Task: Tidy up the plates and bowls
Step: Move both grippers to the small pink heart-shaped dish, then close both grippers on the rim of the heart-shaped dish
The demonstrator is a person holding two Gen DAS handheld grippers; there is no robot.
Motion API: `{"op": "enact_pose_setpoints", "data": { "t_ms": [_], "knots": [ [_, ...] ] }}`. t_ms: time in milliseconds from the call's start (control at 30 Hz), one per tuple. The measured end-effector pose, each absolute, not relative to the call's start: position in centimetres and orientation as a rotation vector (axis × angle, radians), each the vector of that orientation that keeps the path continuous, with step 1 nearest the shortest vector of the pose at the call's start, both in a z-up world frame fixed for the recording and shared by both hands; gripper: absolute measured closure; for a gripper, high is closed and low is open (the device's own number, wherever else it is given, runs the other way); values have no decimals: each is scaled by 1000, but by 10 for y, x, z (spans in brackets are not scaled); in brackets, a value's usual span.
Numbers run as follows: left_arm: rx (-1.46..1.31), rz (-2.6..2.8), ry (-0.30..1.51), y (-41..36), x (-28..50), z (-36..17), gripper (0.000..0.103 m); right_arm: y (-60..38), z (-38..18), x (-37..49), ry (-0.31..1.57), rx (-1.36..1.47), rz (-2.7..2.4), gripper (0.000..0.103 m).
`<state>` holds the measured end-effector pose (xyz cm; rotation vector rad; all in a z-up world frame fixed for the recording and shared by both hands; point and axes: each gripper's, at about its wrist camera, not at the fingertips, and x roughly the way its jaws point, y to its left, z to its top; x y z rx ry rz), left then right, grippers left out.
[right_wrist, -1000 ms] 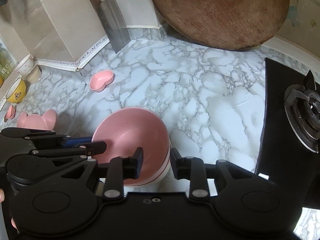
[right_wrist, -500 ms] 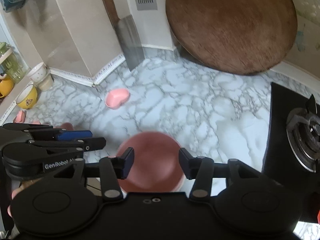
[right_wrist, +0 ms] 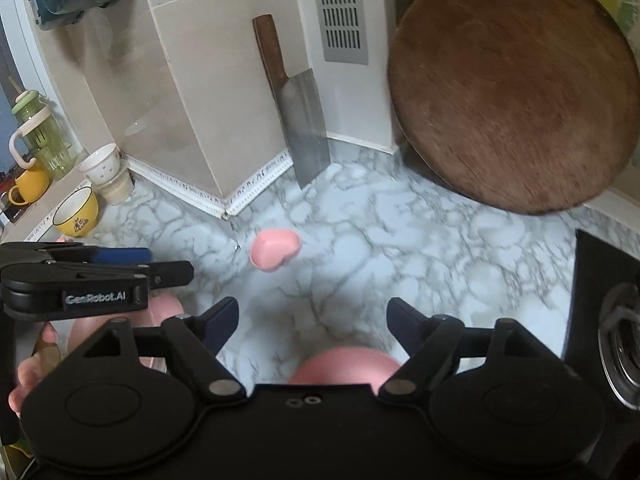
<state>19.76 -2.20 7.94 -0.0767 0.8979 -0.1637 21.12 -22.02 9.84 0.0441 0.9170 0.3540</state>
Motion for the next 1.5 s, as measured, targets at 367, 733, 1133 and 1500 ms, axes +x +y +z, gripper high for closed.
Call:
{"op": "enact_pose_setpoints", "data": {
  "t_ms": [367, 733, 1133, 1500],
  "knots": [
    [-151, -34, 912, 2, 239, 63, 28, -212, 82, 279, 978, 117, 375, 14],
    [-182, 80, 992, 1, 286, 22, 28, -193, 31, 354, 1098, 171, 376, 15],
    [-212, 121, 1068, -1, 321, -22, 28, -173, -31, 404, 1231, 179, 379, 27],
    [-207, 141, 1112, -7, 340, -50, 28, -166, -62, 420, 1282, 182, 412, 43]
  ]
}}
